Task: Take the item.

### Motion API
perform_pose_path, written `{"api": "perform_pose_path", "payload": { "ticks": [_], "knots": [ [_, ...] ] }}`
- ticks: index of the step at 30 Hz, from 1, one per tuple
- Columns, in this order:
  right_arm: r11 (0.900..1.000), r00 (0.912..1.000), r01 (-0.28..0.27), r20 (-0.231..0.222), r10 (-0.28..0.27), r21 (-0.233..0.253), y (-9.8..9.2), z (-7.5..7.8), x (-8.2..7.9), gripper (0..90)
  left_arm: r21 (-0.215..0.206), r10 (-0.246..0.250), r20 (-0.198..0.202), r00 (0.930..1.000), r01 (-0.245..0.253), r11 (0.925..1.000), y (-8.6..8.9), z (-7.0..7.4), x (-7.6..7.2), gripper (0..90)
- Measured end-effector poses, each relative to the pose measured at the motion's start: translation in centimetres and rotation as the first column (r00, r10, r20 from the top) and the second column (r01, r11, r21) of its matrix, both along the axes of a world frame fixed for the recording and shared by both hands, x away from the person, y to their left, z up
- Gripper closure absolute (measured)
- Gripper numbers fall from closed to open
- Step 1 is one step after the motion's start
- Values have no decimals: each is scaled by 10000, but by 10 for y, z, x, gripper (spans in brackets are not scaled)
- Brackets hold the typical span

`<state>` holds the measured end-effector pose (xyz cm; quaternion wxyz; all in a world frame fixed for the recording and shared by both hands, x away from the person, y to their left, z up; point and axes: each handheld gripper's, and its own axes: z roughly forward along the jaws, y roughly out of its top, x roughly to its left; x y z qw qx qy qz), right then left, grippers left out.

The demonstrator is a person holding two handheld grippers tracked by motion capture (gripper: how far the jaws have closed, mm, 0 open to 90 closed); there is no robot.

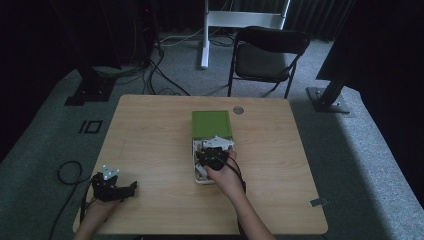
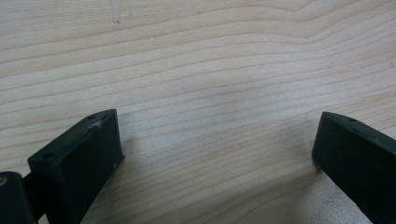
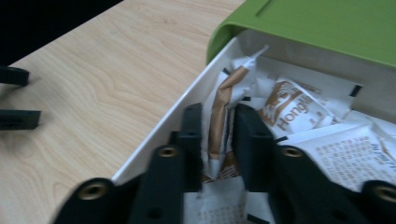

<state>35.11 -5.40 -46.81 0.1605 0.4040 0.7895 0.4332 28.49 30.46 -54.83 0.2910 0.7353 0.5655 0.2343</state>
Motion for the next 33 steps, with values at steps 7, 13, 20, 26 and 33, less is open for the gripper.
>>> {"api": "perform_pose_path", "payload": {
  "ticks": [7, 13, 20, 26, 33],
  "knots": [
    [10000, 9999, -62, 113, 61, 50, -8, 6, -3, 846, 13, -7, -10, 10000, 7, 10000, 0, 0, 0, 23],
    [9995, 9990, -201, 394, 191, 239, -12, 18, -9, 849, -7, 2, 6, 10000, -2, 10000, 0, 0, 0, 23],
    [9991, 9983, -211, 542, 191, 357, -20, 29, -11, 849, 20, -20, -11, 10000, 20, 10000, 0, 0, 0, 23],
    [9985, 9972, -222, 723, 186, 498, -30, 39, -14, 850, 15, -19, -15, 10000, 19, 10000, 0, 0, 0, 23],
    [9978, 9943, -79, 1068, 9, 652, -44, 50, -15, 849, 24, -25, -24, 10000, 25, 10000, 0, 0, 0, 23]
  ]
}}
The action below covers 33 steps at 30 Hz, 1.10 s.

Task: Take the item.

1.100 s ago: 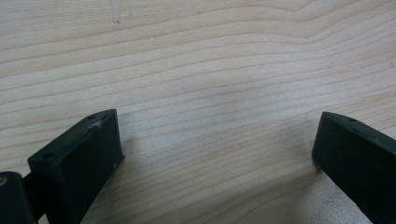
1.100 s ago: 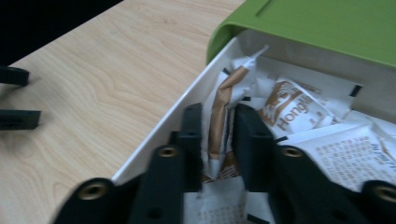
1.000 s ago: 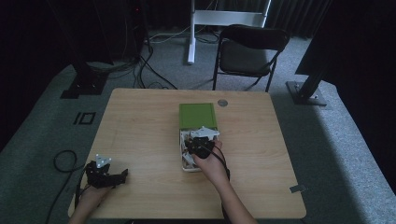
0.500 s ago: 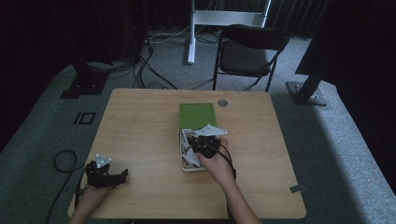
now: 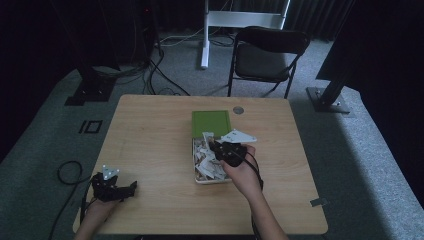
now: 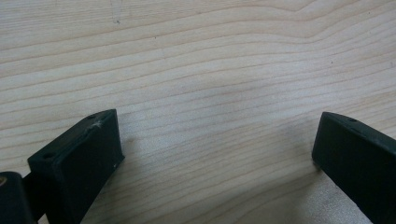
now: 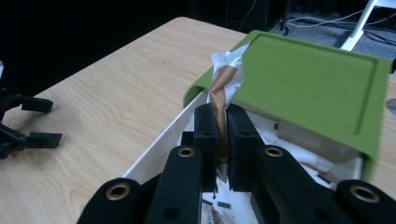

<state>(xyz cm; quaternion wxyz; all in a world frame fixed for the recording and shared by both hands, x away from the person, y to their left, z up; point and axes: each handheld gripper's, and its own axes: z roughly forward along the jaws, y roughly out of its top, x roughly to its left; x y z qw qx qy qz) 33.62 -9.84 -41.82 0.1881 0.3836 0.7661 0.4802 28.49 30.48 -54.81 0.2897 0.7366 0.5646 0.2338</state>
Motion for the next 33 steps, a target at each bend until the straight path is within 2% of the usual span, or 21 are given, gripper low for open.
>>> {"api": "perform_pose_path", "payload": {
  "ticks": [7, 16, 23, 33],
  "knots": [
    [9999, 9999, 97, 26, -97, 76, -12, 6, 1, 849, -14, 9, 8, 10000, -9, 10000, 0, 0, 0, 23],
    [9982, 9982, 587, 92, -588, 130, -32, 9, 6, 849, -1, 2, 3, 10000, -2, 10000, 0, 0, 0, 23],
    [9941, 9939, 1079, 238, -1081, 100, -53, 9, 9, 849, -6, 9, 17, 10000, -9, 10000, 0, 0, 0, 23],
    [9853, 9851, 1710, 183, -1711, 51, -78, 2, 13, 849, -16, 14, 18, 10000, -14, 10000, 0, 0, 0, 23]
  ]
}}
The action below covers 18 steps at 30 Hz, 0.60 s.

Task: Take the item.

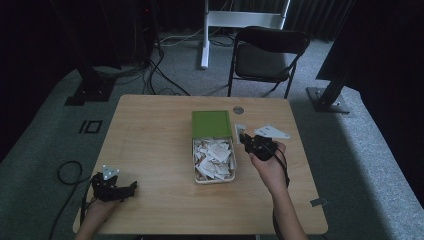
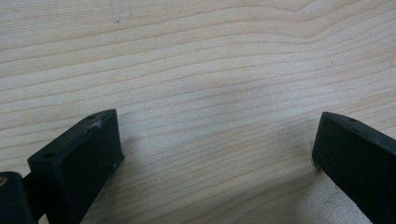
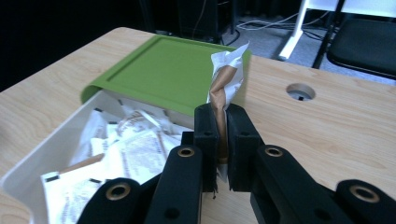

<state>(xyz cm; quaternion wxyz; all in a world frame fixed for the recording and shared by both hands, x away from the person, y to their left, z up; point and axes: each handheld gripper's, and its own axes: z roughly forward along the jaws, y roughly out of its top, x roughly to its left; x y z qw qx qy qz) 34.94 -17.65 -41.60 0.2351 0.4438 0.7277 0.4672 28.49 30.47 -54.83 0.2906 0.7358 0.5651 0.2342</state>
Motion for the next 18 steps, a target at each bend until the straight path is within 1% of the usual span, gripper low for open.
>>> {"api": "perform_pose_path", "payload": {
  "ticks": [10, 13, 14, 15, 17, 18],
  "knots": [
    [9986, 9986, 508, -157, -510, -122, -22, -13, 4, 849, -17, 18, -4, 10000, -18, 10000, 0, 0, 0, 23],
    [9980, 9978, 617, -220, -620, -134, -26, -16, 5, 849, -12, 16, -6, 10000, -16, 10000, 0, 0, 0, 23],
    [9980, 9977, 619, -282, -623, -138, -28, -18, 6, 849, -10, 11, -7, 10000, -11, 10000, 0, 0, 0, 23],
    [9972, 9967, 729, -335, -734, -140, -32, -23, 6, 849, -21, 16, -3, 10000, -16, 10000, 0, 0, 0, 23],
    [9963, 9954, 855, -422, -857, -52, -37, -28, 6, 848, -21, 18, -2, 10000, -18, 10000, 0, 0, 0, 23],
    [9957, 9949, 919, -414, -922, -110, -39, -31, 6, 848, -12, 12, -7, 10000, -12, 10000, 0, 0, 0, 23]
  ]
}}
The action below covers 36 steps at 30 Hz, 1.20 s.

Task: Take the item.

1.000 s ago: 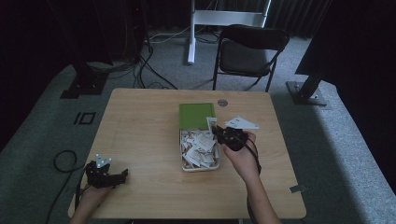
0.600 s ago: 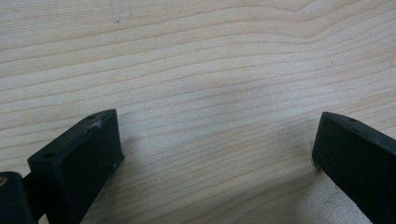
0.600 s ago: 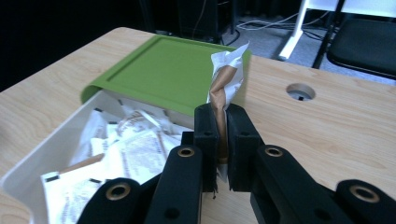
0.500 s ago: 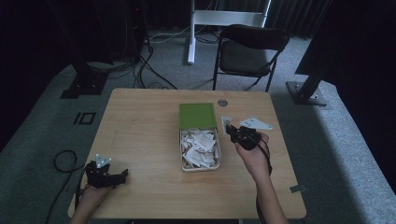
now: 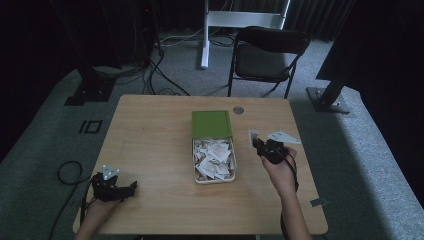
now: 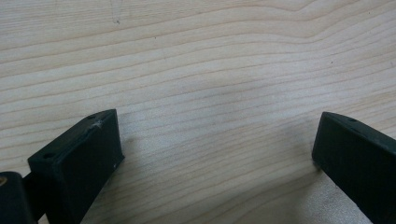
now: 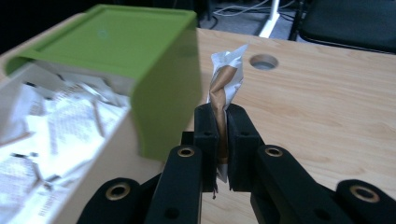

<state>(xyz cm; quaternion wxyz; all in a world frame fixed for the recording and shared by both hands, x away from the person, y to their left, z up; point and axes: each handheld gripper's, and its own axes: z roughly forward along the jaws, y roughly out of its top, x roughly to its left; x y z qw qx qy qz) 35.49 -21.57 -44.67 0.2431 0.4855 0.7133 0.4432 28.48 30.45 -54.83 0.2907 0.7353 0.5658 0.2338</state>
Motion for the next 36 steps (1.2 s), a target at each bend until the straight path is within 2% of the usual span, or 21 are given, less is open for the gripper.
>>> {"api": "perform_pose_path", "payload": {
  "ticks": [8, 16, 21, 27, 36],
  "knots": [
    [9983, 9984, 571, 26, -571, -126, -19, -17, 3, 848, -11, 7, 8, 10000, -7, 10000, 0, 0, 0, 23],
    [9953, 9942, 930, -516, -943, -279, -36, -39, 10, 848, -11, 8, 8, 10000, -8, 10000, 0, 0, 0, 23],
    [9906, 9891, 1302, -635, -1326, -410, -46, -51, 16, 848, 4, -2, -1, 10000, 2, 10000, 0, 0, 0, 23],
    [9864, 9843, 1537, -790, -1581, -583, -52, -61, 28, 848, -10, 10, 11, 10000, -10, 10000, 0, 0, 0, 23],
    [9867, 9778, 1580, -1334, -1619, -392, -56, -71, 51, 847, 7, 0, -3, 10000, 0, 10000, 0, 0, 0, 23]
  ]
}}
